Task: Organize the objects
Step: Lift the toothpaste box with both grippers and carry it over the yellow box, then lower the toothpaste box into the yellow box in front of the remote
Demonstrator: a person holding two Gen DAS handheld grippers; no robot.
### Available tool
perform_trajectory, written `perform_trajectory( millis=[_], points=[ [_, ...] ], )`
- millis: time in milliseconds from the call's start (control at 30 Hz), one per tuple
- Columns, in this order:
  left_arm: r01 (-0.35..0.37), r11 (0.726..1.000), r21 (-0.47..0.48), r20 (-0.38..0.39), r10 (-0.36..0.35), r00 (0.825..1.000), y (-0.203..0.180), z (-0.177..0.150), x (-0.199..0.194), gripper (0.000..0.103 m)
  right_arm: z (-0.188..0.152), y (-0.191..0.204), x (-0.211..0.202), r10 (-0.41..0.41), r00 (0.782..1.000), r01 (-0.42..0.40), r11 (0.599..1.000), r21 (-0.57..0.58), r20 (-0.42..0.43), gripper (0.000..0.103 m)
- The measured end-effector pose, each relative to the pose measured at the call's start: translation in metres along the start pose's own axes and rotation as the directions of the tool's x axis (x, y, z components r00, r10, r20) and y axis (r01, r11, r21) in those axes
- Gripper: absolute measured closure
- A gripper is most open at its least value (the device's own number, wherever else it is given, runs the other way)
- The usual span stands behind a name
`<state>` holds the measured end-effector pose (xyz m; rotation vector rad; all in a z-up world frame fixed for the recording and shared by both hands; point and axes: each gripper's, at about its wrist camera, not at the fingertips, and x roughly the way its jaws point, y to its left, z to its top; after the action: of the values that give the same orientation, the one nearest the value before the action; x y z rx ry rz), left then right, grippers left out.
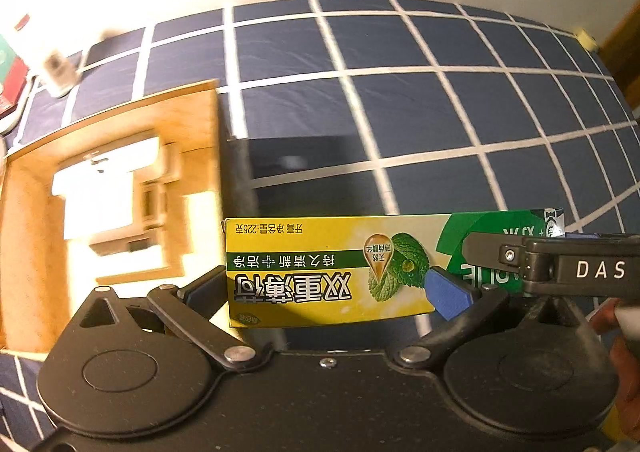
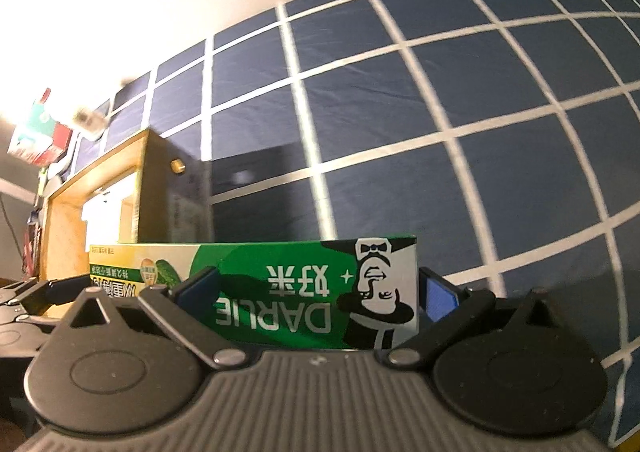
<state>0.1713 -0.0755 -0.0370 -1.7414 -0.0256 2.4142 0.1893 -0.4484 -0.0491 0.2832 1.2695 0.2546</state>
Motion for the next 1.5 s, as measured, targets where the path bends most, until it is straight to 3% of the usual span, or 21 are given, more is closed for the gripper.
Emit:
perform_trajectory(
  millis=[400, 833, 1133, 1500],
  points=[
    [-0.026, 0.998, -0.049, 0.035, 0.028, 0.999, 0.109, -0.02, -0.031, 0.0, -0.015, 0.114, 0.02, 0.026, 1.0, -0.026, 0.996, -0.087, 0.003, 0.001],
    [-0.033, 0.995, -0.096, 0.029, 0.036, 0.999, 0.22, -0.039, -0.034, 0.0, -0.036, 0.228, 0.059, 0.013, 1.0, -0.017, 0.986, -0.168, -0.021, 0.001],
    [-0.016, 0.996, -0.087, -0.011, 0.015, 1.0, 0.258, -0.044, -0.015, 0.0, -0.044, 0.264, 0.089, -0.043, 0.998, 0.031, 0.98, -0.196, -0.053, 0.001],
    [0.009, 0.997, -0.074, -0.085, -0.015, 0.996, 0.273, -0.043, 0.018, 0.0, -0.045, 0.271, 0.123, -0.111, 0.988, 0.088, 0.977, -0.195, -0.107, 0.001]
  ],
)
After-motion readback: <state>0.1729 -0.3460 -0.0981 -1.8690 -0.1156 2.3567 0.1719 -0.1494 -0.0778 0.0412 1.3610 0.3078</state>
